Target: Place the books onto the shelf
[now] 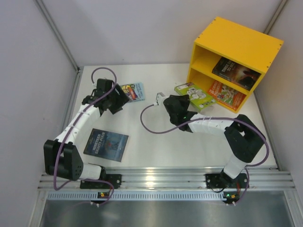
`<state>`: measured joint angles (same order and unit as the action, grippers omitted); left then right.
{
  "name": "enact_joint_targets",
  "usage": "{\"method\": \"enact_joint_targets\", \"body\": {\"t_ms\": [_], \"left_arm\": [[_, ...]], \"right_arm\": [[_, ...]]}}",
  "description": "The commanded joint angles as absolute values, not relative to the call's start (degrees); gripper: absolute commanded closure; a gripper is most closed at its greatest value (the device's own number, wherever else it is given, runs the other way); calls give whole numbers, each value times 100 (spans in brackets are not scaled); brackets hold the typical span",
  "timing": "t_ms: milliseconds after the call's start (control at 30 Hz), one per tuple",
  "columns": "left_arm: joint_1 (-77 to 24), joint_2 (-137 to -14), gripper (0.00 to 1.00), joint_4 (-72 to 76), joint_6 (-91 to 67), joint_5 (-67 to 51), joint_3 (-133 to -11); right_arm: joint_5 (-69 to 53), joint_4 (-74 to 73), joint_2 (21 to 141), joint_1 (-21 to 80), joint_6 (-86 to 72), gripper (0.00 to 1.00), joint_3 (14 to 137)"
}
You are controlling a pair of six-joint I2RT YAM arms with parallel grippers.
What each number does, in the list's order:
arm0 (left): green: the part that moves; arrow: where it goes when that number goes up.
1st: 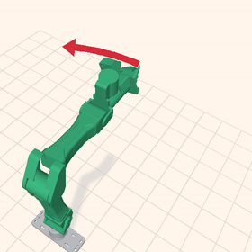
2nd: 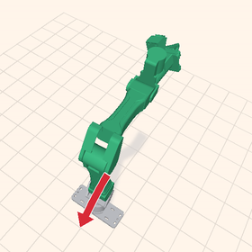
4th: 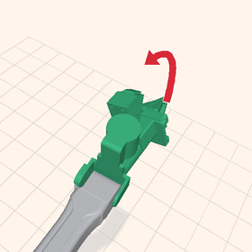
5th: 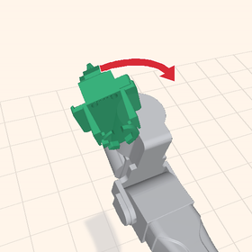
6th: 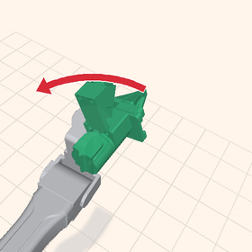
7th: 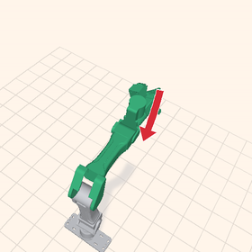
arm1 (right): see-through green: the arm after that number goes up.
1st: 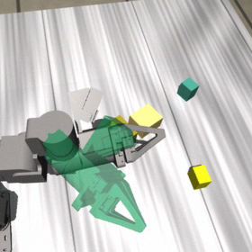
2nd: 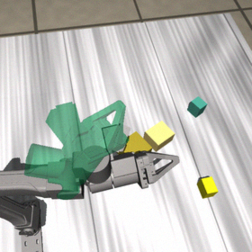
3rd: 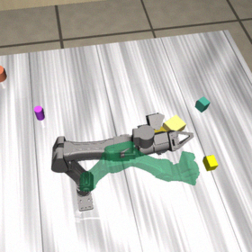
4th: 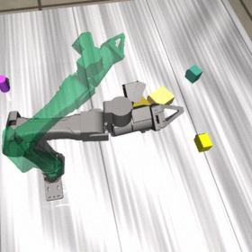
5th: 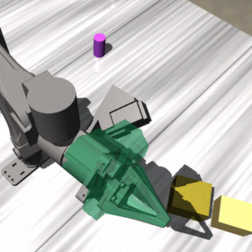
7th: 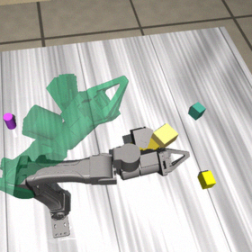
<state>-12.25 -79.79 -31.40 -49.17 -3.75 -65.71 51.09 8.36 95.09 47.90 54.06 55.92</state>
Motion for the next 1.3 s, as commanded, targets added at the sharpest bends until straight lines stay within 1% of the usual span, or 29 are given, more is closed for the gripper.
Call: {"method": "enact_joint_targets", "body": {"t_ms": [0,33,133,300,367,500,633,800,900,1000,1133,1233,1267], "left_arm": [[-1266,-7796,28,-2681,-4633,-974,-6021],[-1266,-7831,28,-2707,-4554,-1036,-5968],[-1266,-7901,28,-2935,-4333,-1002,-5959],[-1266,-7813,28,-2742,-4263,-1019,-5854],[-1266,-7840,28,-2690,-4271,-1186,-5845],[-1266,-7849,28,-2672,-4228,-1248,-5836],[-1266,-7770,28,-2541,-4210,-1301,-5731],[-1266,-7840,28,-2505,-4087,-1327,-5581],[-1266,-7875,28,-2461,-4061,-1362,-5502],[-1266,-7849,27,-2373,-4087,-1441,-5423],[-1266,-7787,28,-2347,-4087,-1512,-5396],[-1266,-7778,28,-2355,-4061,-1547,-5405],[-1257,-7787,28,-2364,-4061,-1573,-5414]], "right_arm": [[5161,2021,9571,4273,6354,100,5642],[5098,2065,9606,4063,6363,100,5677],[5071,2311,9712,3850,6634,100,5678],[4703,2487,9747,3490,6627,100,5669],[4650,2942,9861,3305,6811,100,5538],[4342,3313,10019,2971,6873,100,5484],[4236,4005,10396,2603,7163,100,5467],[4202,4386,10775,2461,7181,100,5309],[4061,4263,10758,2426,6884,100,5142],[3912,3806,10697,2268,6541,100,5098],[3665,2744,10556,2048,5978,93,5317],[3621,2427,10556,1934,5897,90,5405],[3699,2417,10573,1873,5924,87,5423]]}}
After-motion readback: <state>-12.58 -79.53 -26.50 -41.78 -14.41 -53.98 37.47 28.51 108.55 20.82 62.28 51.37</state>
